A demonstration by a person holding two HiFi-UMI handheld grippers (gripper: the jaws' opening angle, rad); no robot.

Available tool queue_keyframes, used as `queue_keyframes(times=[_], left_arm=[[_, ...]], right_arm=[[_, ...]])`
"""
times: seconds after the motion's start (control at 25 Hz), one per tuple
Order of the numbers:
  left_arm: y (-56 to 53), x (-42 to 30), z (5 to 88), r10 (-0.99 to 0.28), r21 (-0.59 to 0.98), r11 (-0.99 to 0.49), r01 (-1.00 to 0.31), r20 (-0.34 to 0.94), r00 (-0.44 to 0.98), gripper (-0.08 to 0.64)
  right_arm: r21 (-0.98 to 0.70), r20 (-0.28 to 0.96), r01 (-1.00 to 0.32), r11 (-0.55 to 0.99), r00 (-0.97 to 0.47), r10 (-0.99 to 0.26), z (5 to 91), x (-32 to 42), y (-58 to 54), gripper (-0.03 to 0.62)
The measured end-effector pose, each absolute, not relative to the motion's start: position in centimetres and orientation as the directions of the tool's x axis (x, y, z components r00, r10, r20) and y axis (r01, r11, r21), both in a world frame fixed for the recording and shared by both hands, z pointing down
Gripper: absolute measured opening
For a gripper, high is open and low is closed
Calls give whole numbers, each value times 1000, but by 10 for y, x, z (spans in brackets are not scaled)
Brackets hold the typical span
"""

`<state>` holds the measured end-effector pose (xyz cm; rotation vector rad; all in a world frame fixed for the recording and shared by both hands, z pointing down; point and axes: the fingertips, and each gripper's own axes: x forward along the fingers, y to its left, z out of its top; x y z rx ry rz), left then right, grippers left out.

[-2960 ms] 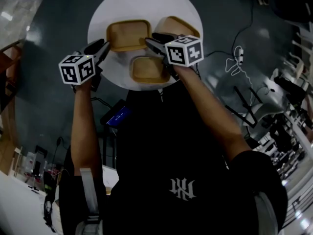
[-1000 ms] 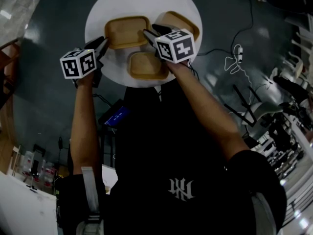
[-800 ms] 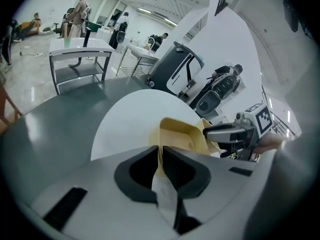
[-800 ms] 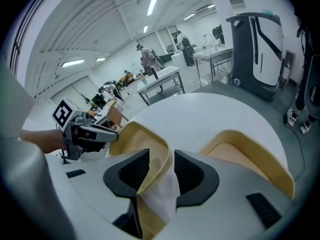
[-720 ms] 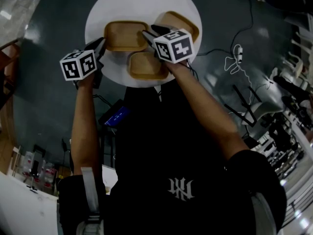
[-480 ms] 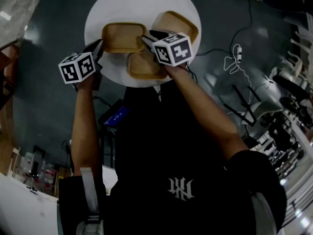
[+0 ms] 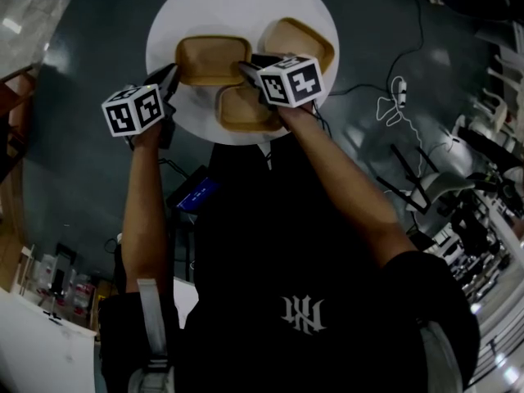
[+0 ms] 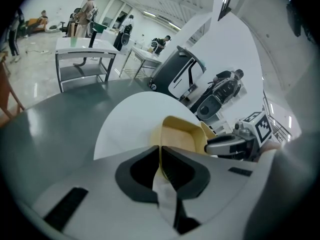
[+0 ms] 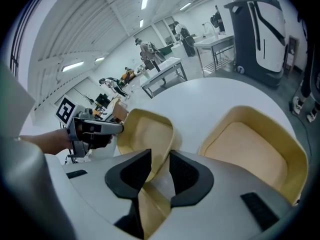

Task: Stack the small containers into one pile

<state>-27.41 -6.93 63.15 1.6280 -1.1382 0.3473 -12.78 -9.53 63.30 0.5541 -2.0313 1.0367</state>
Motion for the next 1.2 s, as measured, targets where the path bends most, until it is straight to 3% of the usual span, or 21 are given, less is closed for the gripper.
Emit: queue_keyframes(times=[0.32, 0.64, 1.2], left_arm=[[-83, -276, 598, -536, 572, -38, -819, 680, 500, 21], [-78, -255, 503, -622, 488, -163, -857, 623, 473, 21], [-73, -222, 465, -629, 434, -254, -864, 604, 488, 20]], right_arm=[[-457, 763, -667, 588, -634, -125, 603, -128, -117, 101], [-434, 666, -657, 617, -695, -272, 524, -105, -113, 80], [-466, 539, -629, 622, -759, -364, 473, -76, -120, 74]])
